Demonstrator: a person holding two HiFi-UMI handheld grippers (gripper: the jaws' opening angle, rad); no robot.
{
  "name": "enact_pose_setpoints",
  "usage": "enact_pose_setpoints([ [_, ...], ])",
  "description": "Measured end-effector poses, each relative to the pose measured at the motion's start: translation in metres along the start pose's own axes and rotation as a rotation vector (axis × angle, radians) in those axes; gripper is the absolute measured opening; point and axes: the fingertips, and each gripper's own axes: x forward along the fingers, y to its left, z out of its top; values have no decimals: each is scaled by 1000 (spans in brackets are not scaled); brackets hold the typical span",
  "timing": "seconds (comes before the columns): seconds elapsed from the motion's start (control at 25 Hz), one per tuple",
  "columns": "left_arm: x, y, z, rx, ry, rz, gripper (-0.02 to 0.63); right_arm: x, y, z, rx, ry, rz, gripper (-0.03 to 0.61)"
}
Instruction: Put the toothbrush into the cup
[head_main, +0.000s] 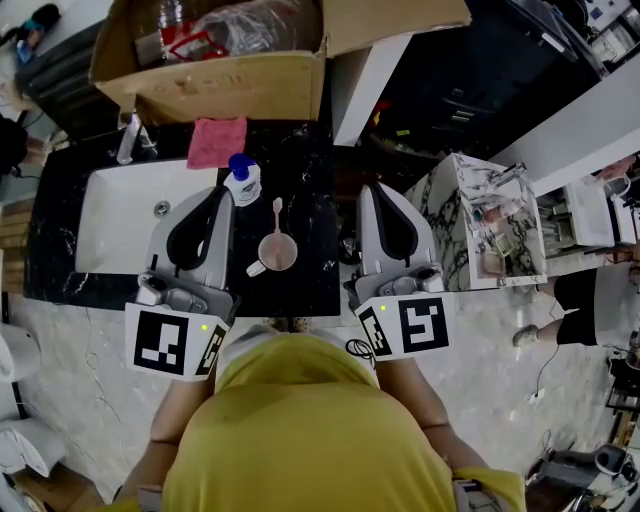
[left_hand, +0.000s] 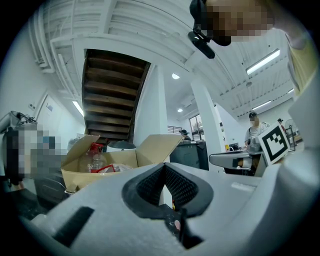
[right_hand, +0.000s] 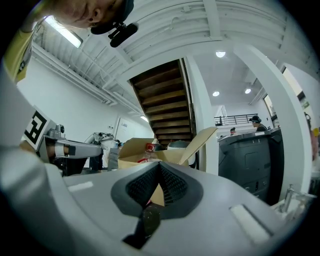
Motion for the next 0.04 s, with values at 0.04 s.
enact_pose_setpoints([
  [0.04,0,1,0,0,0,-2,2,1,1,0,0,0,2,11],
])
